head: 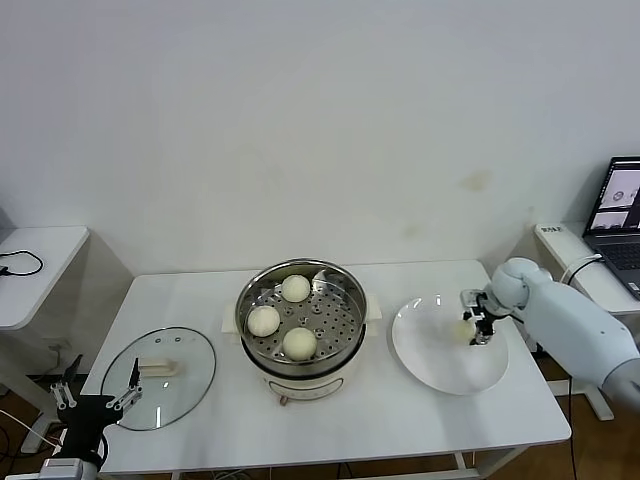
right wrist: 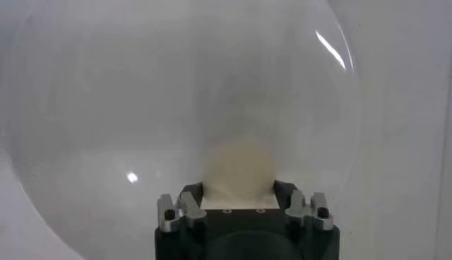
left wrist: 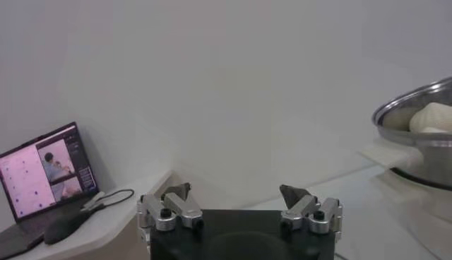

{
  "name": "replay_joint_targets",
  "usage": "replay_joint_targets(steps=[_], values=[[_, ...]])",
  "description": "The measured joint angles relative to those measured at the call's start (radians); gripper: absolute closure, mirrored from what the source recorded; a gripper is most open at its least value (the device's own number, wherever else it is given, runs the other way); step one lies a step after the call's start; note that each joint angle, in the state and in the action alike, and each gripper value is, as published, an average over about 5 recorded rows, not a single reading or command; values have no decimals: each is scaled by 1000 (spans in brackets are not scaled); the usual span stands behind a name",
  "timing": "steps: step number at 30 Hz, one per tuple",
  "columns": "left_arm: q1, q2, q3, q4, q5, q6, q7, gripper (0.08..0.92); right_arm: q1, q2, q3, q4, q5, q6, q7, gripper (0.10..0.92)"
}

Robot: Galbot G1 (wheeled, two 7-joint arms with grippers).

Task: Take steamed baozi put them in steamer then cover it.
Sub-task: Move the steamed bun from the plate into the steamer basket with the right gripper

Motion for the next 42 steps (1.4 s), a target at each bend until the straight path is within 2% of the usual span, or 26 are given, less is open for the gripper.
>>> replay_joint_targets(steps=[10, 22, 32, 42], values=[[-14, 7, 9, 2, -2, 0, 0, 177, 115, -57, -83, 96, 90, -46, -20, 395], [-39, 23, 30, 16, -3, 4, -1, 177, 439, -76, -322, 312, 343, -165, 4, 380], [-51, 22, 39, 23, -5, 6, -2, 177, 640, 28, -506, 457, 608, -312, 92, 372], [-50, 11, 30, 18, -9, 5, -2, 177, 662, 176, -583, 493, 808, -458, 228, 372]])
